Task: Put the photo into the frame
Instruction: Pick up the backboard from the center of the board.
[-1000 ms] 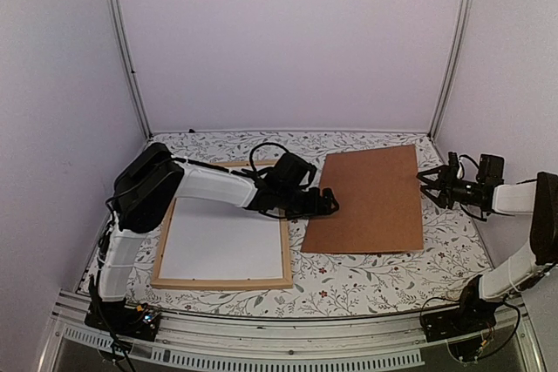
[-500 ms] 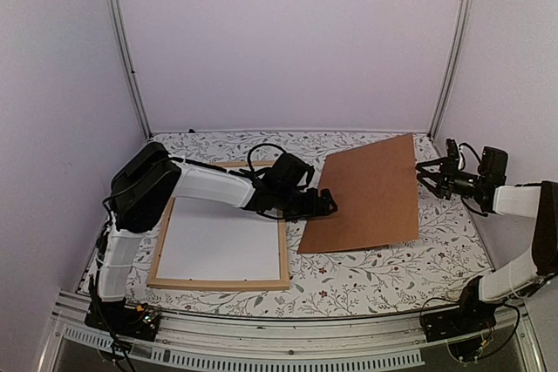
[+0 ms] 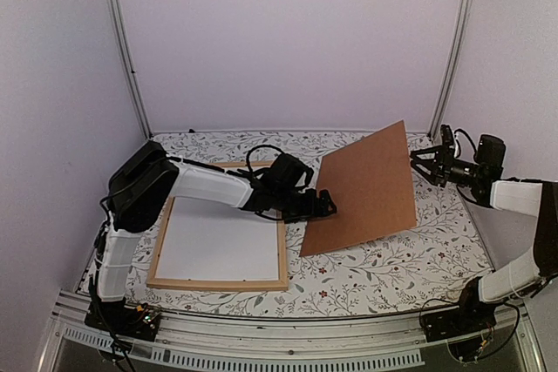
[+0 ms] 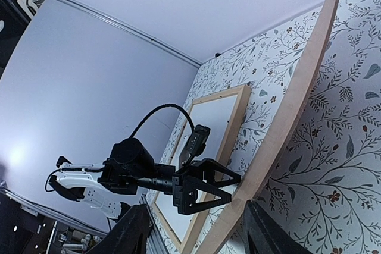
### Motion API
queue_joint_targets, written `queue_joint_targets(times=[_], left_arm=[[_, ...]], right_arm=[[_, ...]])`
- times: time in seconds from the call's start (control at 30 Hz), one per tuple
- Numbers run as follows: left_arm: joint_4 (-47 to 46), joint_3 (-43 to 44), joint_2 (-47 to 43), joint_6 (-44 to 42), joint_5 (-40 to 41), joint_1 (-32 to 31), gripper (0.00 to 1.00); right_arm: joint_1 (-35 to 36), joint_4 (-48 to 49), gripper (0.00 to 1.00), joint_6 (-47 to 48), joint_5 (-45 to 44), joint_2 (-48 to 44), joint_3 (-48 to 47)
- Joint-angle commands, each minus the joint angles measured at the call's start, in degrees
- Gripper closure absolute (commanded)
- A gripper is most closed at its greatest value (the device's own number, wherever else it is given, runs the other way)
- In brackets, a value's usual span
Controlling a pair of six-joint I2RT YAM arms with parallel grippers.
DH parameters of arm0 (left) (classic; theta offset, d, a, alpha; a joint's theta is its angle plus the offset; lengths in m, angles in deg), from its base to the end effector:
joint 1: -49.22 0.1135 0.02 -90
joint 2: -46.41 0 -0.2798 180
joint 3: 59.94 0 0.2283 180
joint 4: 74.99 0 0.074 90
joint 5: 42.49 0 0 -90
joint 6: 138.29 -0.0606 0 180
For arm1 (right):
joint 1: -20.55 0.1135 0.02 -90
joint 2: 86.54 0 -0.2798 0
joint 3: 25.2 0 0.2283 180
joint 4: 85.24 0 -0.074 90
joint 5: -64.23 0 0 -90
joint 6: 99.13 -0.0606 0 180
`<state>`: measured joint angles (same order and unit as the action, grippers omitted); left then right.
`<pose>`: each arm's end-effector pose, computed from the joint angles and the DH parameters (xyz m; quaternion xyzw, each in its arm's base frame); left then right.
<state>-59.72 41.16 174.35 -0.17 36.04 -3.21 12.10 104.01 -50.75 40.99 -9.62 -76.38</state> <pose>0.2921 -0.3994 0.1416 0.0747 0.9072 -0.3690 0.1878 0.2616 0.0174 0.2591 -0.0152 0.7455 0.5651 0.3531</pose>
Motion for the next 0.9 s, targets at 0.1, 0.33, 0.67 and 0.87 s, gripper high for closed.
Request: queue_joint_targets(times=[0.1, 0.33, 0.67, 0.87], left_arm=[[-1.9, -1.1, -0.9, 1.5, -7.7, -2.3, 0.03], [-2.5, -1.7, -1.4, 1.9, -7.9, -2.5, 0.03], [-3.2, -2.5, -2.0, 2.2, -8.0, -2.6, 0.03], [-3.5, -2.5, -2.3, 2.4, -8.3, -2.8, 0.03]], right_arm=[[3.4, -2.6, 0.45, -2.9, 1.6, 0.1, -0.1], [5.4, -1.6, 0.47, -3.2, 0.1, 0.9, -1.2], [8.0, -0.8, 0.49, -4.9, -1.6, 2.3, -3.4], [11.0, -0.8, 0.5, -5.6, -2.7, 2.2, -4.3]])
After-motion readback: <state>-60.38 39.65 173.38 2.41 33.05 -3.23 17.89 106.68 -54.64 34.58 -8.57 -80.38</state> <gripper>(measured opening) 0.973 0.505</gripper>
